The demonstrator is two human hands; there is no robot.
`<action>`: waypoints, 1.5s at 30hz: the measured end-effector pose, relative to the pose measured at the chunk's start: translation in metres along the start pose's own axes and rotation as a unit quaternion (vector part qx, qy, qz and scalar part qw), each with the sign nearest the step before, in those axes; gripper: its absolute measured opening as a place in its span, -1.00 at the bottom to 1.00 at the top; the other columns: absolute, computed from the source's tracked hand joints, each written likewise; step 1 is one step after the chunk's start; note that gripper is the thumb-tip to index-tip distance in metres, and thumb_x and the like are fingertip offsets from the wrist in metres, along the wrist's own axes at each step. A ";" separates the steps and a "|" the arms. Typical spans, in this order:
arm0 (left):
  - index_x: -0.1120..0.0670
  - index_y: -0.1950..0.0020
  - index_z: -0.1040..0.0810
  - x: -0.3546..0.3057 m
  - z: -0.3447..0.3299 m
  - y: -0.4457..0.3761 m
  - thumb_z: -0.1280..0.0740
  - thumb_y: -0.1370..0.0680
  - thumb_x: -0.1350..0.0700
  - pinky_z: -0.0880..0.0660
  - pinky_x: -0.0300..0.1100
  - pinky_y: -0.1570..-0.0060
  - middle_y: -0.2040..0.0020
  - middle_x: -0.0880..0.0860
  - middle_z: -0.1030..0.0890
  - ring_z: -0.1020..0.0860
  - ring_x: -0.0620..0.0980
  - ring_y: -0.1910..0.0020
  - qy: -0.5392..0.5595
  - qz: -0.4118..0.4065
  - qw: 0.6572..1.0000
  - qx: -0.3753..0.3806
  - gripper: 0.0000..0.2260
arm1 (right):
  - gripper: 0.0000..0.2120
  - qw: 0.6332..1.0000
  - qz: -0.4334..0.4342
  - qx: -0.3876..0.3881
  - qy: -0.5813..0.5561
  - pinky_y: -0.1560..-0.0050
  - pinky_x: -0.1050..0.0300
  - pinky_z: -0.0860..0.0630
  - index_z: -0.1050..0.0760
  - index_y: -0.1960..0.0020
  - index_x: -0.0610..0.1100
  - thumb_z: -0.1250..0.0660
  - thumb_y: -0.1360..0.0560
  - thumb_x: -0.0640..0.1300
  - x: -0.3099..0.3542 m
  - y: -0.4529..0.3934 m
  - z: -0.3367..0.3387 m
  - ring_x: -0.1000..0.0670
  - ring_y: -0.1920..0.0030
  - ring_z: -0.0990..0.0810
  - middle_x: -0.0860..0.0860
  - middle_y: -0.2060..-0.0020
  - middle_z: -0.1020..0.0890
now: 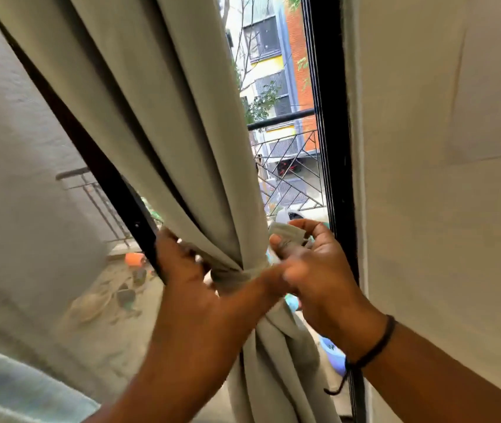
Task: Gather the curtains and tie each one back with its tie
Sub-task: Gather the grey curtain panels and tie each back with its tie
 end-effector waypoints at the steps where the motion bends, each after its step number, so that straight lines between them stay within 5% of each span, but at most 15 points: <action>1: -0.09 -0.21 -0.32 0.002 -0.006 -0.002 -0.64 -0.06 0.00 -0.59 -0.28 0.14 0.00 -0.22 -0.62 -0.63 -0.22 0.05 -0.015 -0.012 1.000 -0.017 -0.19 | -0.67 1.000 0.012 -0.005 0.016 0.21 0.04 -0.59 -0.43 0.05 -0.02 -0.47 -0.26 -0.18 0.000 0.002 -0.003 -0.04 0.27 -0.61 -0.13 0.18 -0.62; 5: -0.02 -0.14 -0.45 0.022 -0.005 -0.031 -0.63 -0.15 0.18 -0.58 -0.24 0.18 0.10 -0.15 -0.66 -0.65 -0.15 0.13 0.024 0.012 0.999 -0.046 -0.36 | -0.67 0.996 0.044 -0.014 0.072 -0.02 -0.25 -0.57 -0.44 0.09 0.11 -0.43 -0.19 0.07 -0.002 0.016 -0.005 -0.16 0.07 -0.65 -0.07 0.12 -0.67; 9: 0.19 0.26 -0.64 0.048 0.004 -0.044 -0.47 0.03 0.17 -0.56 -0.16 0.27 0.35 0.09 -0.62 -0.60 0.05 0.37 0.232 0.150 0.955 0.108 -0.64 | -0.74 0.998 -0.011 0.054 0.026 0.26 -0.03 -0.61 -0.43 0.03 -0.02 -0.45 -0.40 -0.23 -0.014 0.029 -0.004 -0.01 0.21 -0.63 -0.06 0.14 -0.63; 14: 0.16 0.20 -0.59 0.052 0.018 -0.057 -0.46 -0.02 0.12 -0.55 -0.11 0.12 0.34 0.06 -0.54 -0.53 0.04 0.33 0.394 0.176 0.870 0.240 -0.63 | -0.64 0.967 -0.174 0.163 -0.086 0.43 0.15 -0.60 -0.49 -0.04 -0.24 -0.43 -0.26 -0.32 -0.036 0.060 -0.018 -0.07 0.33 -0.64 -0.17 0.17 -0.67; 17: 0.20 0.15 -0.51 0.055 0.016 -0.060 -0.48 0.01 0.17 -0.55 -0.11 0.13 0.34 0.12 -0.57 -0.55 0.10 0.33 0.431 0.185 0.853 0.228 -0.54 | -0.64 0.956 -0.224 0.173 -0.083 0.41 0.14 -0.61 -0.53 -0.02 -0.27 -0.44 -0.23 -0.31 -0.049 0.066 -0.019 -0.08 0.35 -0.64 -0.18 0.18 -0.68; 22: 0.22 0.02 -0.42 0.064 0.022 -0.064 -0.55 0.16 0.14 -0.53 -0.17 0.18 0.24 0.16 -0.46 -0.47 0.13 0.30 0.393 0.185 0.890 0.134 -0.26 | -0.69 0.945 -0.260 0.195 -0.031 0.36 0.13 -0.62 -0.58 0.00 -0.30 -0.44 -0.26 -0.30 -0.055 0.068 -0.020 -0.10 0.29 -0.61 -0.23 0.14 -0.67; 29: 0.21 0.39 -0.63 0.052 0.025 -0.041 -0.56 0.26 0.06 -0.54 -0.25 0.34 0.44 0.11 -0.58 -0.57 0.04 0.45 0.332 0.174 0.922 0.099 -0.50 | -0.87 0.966 -0.189 0.161 0.078 0.27 0.09 -0.62 -0.63 0.06 -0.21 -0.45 -0.39 -0.28 -0.054 0.051 -0.021 -0.08 0.21 -0.67 -0.16 0.12 -0.70; 33: 0.18 0.57 -0.57 0.039 0.029 -0.025 -0.47 0.18 0.07 -0.51 -0.30 0.42 0.53 0.08 -0.55 -0.55 0.00 0.53 0.312 0.164 0.932 0.081 -0.72 | -0.52 0.962 -0.235 0.141 0.015 0.30 0.04 -0.64 -0.52 -0.06 -0.30 -0.53 -0.17 -0.30 -0.059 0.054 -0.022 -0.12 0.24 -0.68 -0.20 0.18 -0.68; 37: 0.19 0.55 -0.58 0.029 0.026 -0.012 -0.52 0.25 0.02 -0.53 -0.29 0.39 0.50 0.08 -0.57 -0.57 0.00 0.50 0.313 0.169 0.930 0.098 -0.61 | -0.41 0.957 -0.256 0.136 -0.006 0.33 0.03 -0.65 -0.46 -0.08 -0.24 -0.53 -0.07 -0.30 -0.059 0.057 -0.023 -0.10 0.29 -0.66 -0.20 0.18 -0.66; 41: 0.17 0.56 -0.57 0.029 0.031 -0.008 -0.53 0.28 0.02 -0.53 -0.28 0.39 0.51 0.08 -0.57 -0.57 0.00 0.50 0.309 0.169 0.934 0.065 -0.61 | -0.53 0.974 -0.181 0.133 -0.009 0.46 0.13 -0.56 -0.35 0.01 -0.11 -0.48 -0.25 -0.45 -0.054 0.055 -0.025 -0.05 0.33 -0.56 -0.11 0.28 -0.53; 45: 0.14 0.51 -0.58 0.032 0.041 -0.008 -0.54 0.21 0.05 -0.53 -0.27 0.37 0.48 0.07 -0.56 -0.56 0.01 0.48 0.338 0.148 0.929 0.023 -0.63 | -0.44 0.986 -0.068 0.140 -0.059 0.44 0.19 -0.54 -0.35 0.17 -0.06 -0.62 -0.02 -0.30 -0.050 0.051 -0.029 -0.09 0.26 -0.52 -0.13 0.36 -0.55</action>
Point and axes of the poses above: each hand's wrist, its own y-axis away from the middle knuckle, its own z-axis out of the back of the hand, x = y × z, the point moved 6 cm from there along -y, towards the middle knuckle
